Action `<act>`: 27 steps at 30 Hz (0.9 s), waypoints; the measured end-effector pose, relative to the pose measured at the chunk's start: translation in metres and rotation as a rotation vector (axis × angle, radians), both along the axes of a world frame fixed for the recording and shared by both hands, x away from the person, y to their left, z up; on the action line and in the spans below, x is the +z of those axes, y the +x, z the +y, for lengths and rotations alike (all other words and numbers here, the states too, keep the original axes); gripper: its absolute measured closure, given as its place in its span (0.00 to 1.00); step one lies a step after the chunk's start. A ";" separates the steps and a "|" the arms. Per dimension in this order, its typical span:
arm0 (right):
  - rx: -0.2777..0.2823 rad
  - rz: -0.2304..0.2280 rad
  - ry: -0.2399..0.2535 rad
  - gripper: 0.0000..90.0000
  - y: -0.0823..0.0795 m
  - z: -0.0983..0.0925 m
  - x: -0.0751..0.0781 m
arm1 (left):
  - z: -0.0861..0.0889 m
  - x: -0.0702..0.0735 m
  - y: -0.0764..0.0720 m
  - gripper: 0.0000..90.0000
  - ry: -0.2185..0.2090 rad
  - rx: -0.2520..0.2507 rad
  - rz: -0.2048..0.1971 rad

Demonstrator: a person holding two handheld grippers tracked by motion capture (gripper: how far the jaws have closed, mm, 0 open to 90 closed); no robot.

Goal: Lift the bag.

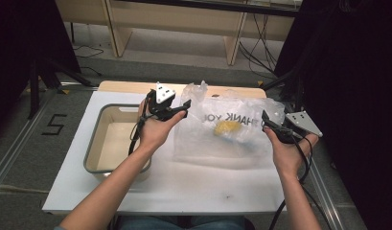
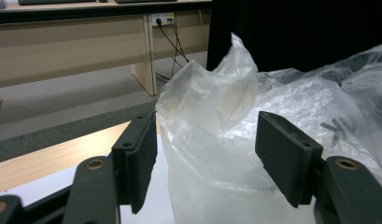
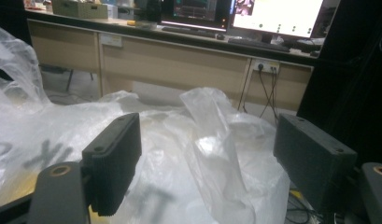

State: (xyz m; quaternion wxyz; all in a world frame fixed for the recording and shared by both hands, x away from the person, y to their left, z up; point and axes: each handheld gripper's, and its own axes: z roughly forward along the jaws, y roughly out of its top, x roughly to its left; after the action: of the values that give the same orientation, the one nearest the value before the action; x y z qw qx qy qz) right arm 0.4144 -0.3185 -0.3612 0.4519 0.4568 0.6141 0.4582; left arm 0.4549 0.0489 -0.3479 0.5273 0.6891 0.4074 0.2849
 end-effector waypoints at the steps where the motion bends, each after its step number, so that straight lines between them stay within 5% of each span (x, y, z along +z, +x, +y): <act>1: 0.003 0.005 0.001 0.27 -0.001 -0.001 0.000 | 0.000 0.000 -0.001 0.42 0.008 -0.004 0.003; 27: 0.084 0.088 0.031 0.28 -0.032 -0.022 -0.016 | 0.012 -0.009 -0.028 0.40 0.078 -0.070 0.049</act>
State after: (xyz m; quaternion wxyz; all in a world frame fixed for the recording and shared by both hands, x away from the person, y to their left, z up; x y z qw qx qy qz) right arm 0.3823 -0.3405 -0.3777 0.3976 0.4573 0.6450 0.4657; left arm 0.4268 0.0606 -0.3572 0.4994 0.7298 0.3844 0.2650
